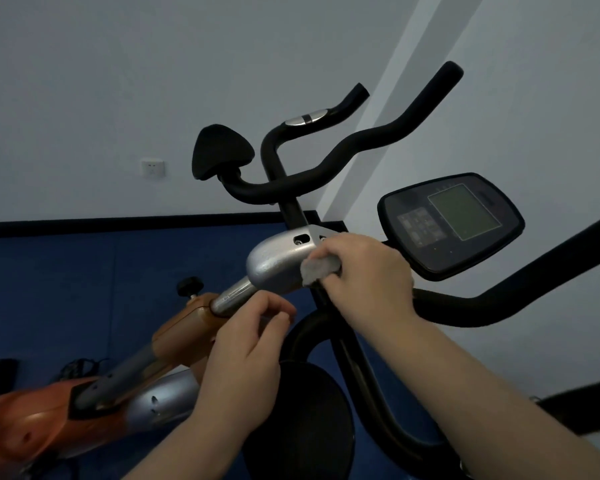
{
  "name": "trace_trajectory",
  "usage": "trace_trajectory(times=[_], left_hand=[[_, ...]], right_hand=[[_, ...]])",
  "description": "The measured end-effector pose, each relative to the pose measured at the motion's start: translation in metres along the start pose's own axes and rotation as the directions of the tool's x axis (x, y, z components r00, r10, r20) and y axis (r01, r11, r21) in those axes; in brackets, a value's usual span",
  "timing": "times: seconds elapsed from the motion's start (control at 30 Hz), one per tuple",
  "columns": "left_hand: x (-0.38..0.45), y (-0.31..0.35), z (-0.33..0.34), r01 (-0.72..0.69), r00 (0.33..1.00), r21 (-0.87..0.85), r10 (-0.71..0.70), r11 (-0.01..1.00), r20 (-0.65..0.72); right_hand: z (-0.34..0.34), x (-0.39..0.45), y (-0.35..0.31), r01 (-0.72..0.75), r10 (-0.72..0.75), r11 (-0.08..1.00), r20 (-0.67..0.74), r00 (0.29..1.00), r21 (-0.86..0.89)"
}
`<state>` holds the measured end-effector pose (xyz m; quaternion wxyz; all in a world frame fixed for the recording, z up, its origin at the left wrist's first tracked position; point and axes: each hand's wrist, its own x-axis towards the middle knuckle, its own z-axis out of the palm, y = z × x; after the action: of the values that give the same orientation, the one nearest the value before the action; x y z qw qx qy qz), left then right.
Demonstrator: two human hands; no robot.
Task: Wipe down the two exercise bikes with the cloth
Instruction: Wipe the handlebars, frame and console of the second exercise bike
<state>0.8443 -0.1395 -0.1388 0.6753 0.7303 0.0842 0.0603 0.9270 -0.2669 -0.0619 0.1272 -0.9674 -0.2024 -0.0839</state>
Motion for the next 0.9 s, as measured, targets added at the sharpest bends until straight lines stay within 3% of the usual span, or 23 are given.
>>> trace_trajectory(times=[0.07,0.13,0.17,0.23,0.27,0.3,0.43,0.67,0.83,0.9], left_hand=[[0.002,0.000,0.000,-0.014,1.000,0.003,0.014,1.000,0.021],[0.003,0.001,0.000,-0.019,0.999,0.012,0.019,1.000,0.036],[0.003,0.000,0.000,-0.019,0.999,0.013,0.018,1.000,0.039],[0.002,0.000,-0.001,-0.014,0.999,0.011,0.013,1.000,0.044],[0.002,0.000,-0.001,-0.013,0.999,0.007,0.013,1.000,0.045],[0.002,0.000,-0.002,-0.014,0.999,0.003,0.014,1.000,0.044],[0.002,0.001,-0.001,-0.007,0.998,-0.016,0.008,1.000,0.056],[0.001,0.001,-0.003,-0.015,0.997,-0.003,0.015,1.000,0.071],[0.001,0.001,-0.003,-0.012,0.998,0.016,0.011,1.000,0.063],[0.002,0.001,-0.003,-0.014,0.997,0.025,0.013,1.000,0.077]], right_hand=[[-0.006,-0.015,0.003,0.166,-0.167,0.986,0.057,0.984,0.027],[-0.023,-0.019,0.015,0.239,-0.248,0.968,0.166,0.954,0.075],[-0.033,-0.018,0.021,0.206,-0.231,0.971,0.240,0.943,0.123],[-0.046,-0.015,0.024,-0.008,-0.113,0.957,0.400,0.910,0.289],[-0.043,-0.015,0.023,-0.099,-0.051,0.936,0.410,0.911,0.338],[-0.037,-0.014,0.023,-0.141,0.003,0.926,0.367,0.930,0.349],[-0.010,-0.010,0.007,-0.031,0.026,0.999,0.140,0.990,0.027],[-0.022,0.000,0.023,-0.007,-0.056,0.976,0.278,0.959,0.219],[0.005,0.002,-0.002,-0.008,0.006,0.999,0.047,0.999,0.043],[0.002,-0.001,-0.001,0.037,-0.034,0.999,0.097,0.995,-0.028]])
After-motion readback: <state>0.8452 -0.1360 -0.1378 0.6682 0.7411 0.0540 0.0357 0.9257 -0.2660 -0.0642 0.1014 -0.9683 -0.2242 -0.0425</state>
